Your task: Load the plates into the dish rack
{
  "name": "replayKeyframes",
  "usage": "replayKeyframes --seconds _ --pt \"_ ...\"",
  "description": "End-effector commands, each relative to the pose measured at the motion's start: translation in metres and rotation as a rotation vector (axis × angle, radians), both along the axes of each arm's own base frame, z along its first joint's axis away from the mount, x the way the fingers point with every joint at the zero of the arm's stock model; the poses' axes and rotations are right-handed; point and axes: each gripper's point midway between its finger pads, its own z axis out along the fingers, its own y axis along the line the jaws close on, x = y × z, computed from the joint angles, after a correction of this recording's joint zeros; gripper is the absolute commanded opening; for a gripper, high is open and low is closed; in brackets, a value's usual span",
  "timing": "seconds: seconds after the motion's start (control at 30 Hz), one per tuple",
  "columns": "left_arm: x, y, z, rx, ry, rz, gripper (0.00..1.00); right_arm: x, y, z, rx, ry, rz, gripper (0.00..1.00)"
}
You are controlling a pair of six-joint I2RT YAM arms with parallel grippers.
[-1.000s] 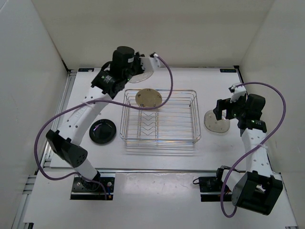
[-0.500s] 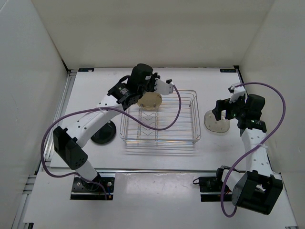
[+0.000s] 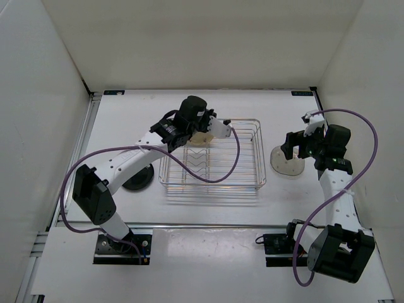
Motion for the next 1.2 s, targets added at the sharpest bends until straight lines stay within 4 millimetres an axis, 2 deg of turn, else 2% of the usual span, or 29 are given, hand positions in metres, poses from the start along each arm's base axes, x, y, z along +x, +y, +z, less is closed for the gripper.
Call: replayKeyframes --seconds 0.0,0.17,0.6,0.87,1.17 --pt "-0.009 -0.01 0.017 -0.034 -0.05 -0.049 0.1 0.007 0.0 0.005 -0.005 -0.038 0.018 1.0" --pt "-0.013 -0.014 -0.002 -0.009 -0.03 -0.071 0.1 0.007 -0.003 0.005 -0.005 -0.038 0.009 1.0" --pt "-0.016 -0.011 -0.028 0.018 -0.001 -0.071 0.1 0.005 -0.003 0.004 -0.005 -0.038 0.009 1.0" --pt "-0.015 -0.012 -0.028 0.012 -0.008 -0.071 0.1 0.005 -0.004 0.004 0.0 -0.04 0.007 1.0" --pt "-0.019 -0.01 -0.046 0.035 0.023 -0.079 0.1 0.005 -0.004 0.004 0.007 -0.037 0.003 1.0"
